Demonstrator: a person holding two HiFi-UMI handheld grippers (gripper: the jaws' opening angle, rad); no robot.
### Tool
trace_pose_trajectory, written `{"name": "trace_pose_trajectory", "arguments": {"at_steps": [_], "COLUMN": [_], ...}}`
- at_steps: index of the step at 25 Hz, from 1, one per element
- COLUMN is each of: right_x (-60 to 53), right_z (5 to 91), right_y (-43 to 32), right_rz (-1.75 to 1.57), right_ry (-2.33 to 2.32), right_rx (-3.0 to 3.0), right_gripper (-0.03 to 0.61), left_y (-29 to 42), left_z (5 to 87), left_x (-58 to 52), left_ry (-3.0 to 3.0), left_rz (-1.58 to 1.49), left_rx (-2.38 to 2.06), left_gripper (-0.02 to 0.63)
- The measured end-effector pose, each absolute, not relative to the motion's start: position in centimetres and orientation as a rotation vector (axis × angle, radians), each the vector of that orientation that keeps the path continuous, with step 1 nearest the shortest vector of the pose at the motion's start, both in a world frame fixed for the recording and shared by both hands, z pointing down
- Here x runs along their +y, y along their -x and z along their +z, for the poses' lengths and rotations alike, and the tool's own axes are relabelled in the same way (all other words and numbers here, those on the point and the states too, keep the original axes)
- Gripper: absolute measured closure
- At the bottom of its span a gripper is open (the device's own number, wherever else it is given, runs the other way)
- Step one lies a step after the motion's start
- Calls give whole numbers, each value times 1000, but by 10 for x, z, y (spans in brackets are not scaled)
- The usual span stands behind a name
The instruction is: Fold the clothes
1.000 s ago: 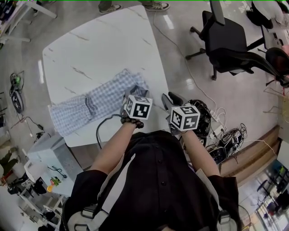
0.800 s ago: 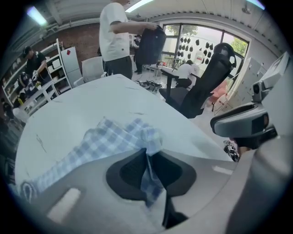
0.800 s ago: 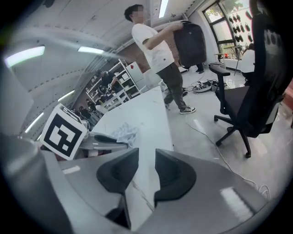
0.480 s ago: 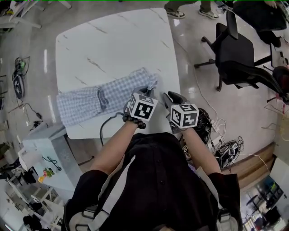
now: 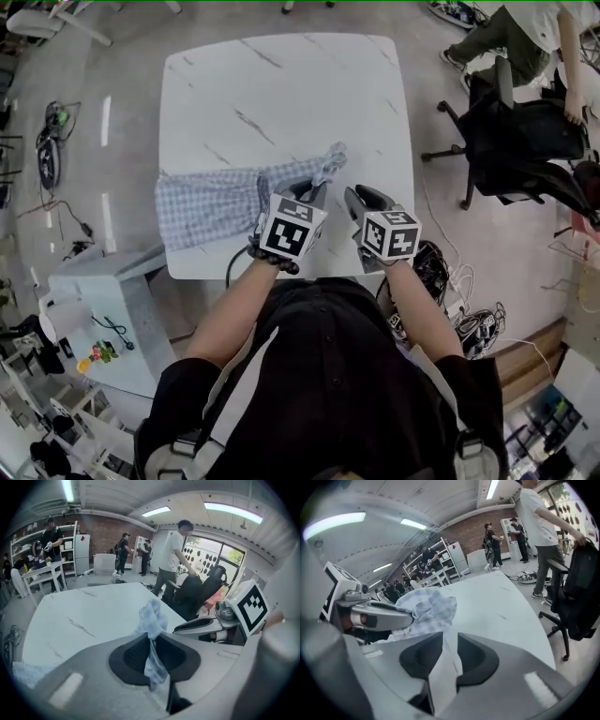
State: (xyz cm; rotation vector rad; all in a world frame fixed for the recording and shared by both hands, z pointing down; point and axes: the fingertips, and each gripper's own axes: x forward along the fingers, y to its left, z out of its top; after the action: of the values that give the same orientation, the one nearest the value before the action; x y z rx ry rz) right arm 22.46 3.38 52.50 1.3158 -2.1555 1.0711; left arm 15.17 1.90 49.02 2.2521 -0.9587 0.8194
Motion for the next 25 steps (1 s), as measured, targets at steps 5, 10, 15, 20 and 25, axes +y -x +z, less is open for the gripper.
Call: {"name": "trace_pose_trajectory", "arguments": {"at_steps": [5,10,15,20,25], "right_x": [26,28,35,42,57], "right_z": [506,499,498,502,506], "right_y": [-139,-50,26,83,121], "right_rz": [994,929,851,824,756], "right_ry": [-1201,-1052,-969,-943,-898], "right_rx": [-2225,-2279,-2303,-2322,-2314], "right_gripper": [472,472,472,472,472], "left_y": [-64,25,104,166,200], "left_z": [469,459,450,450,441], "left_x": [26,37,50,67,84], "left_ry": [-2190,-2161,-2218,-2211,-2340], "left_rz": [751,686,646,583,597], "left_rx": [-1048,-1150,-1179,-1206,-1274], "left_gripper": [565,565,565,565,563]}}
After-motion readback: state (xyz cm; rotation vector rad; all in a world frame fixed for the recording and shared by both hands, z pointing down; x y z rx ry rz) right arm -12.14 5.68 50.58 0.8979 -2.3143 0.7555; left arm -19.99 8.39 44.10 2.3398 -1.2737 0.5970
